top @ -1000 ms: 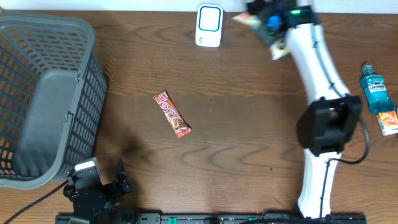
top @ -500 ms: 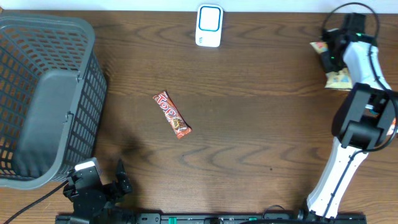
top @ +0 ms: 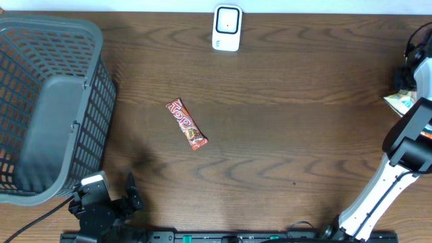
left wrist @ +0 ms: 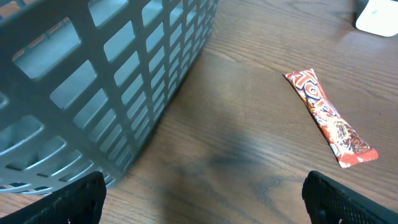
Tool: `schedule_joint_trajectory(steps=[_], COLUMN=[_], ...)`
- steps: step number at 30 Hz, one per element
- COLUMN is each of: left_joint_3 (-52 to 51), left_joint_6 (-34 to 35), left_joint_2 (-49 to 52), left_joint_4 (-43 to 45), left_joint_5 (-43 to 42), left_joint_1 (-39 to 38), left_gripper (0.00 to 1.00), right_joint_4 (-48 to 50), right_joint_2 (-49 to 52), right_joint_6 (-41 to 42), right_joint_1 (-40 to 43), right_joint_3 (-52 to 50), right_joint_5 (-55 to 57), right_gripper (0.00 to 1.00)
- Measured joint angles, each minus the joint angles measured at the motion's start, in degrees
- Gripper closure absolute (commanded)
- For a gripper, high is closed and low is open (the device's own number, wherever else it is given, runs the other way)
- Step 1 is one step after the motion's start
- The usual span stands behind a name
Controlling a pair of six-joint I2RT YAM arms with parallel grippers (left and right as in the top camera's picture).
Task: Scan the item barcode
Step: 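Carry the wipes pack to the right edge and release it, then reach the right gripper to the red candy bar and grasp it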
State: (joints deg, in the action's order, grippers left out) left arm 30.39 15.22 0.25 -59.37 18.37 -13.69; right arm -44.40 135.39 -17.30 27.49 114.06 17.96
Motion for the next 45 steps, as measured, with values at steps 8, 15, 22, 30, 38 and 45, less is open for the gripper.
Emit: schedule_joint_trajectory(steps=[8, 15, 22, 30, 38, 45], left_joint_3=[0.0, 0.0, 0.0, 0.0, 0.0, 0.0], left_joint_6=[0.0, 0.0, 0.0, 0.0, 0.0, 0.0], left_joint_2=[0.0, 0.0, 0.0, 0.0, 0.0, 0.0], left_joint_4=[0.0, 0.0, 0.0, 0.0, 0.0, 0.0], left_joint_5=[0.0, 0.0, 0.0, 0.0, 0.0, 0.0], left_joint_1=[0.0, 0.0, 0.0, 0.0, 0.0, 0.0], left_gripper=[0.02, 0.02, 0.02, 0.02, 0.02, 0.02], right_joint_4=[-6.3, -19.4, -26.4, -22.8, -15.0, -12.4], right_joint_2=[-16.6, -21.7, -17.3, -14.7, -5.3, 0.0], right_joint_6=[10.4, 17.1, 16.1, 13.7, 14.9, 17.2], right_joint_1=[-5.2, -17.6, -37.3, -60.7, -75.5, -81.1], right_joint_3=[-0.2, 0.8, 0.5, 0.5, 0.3, 0.2], right_joint_5=[-28.8, -65.7, -67.0, -36.5, -15.7, -1.2], right_gripper=[0.01, 0.01, 0.01, 0.01, 0.07, 0.06])
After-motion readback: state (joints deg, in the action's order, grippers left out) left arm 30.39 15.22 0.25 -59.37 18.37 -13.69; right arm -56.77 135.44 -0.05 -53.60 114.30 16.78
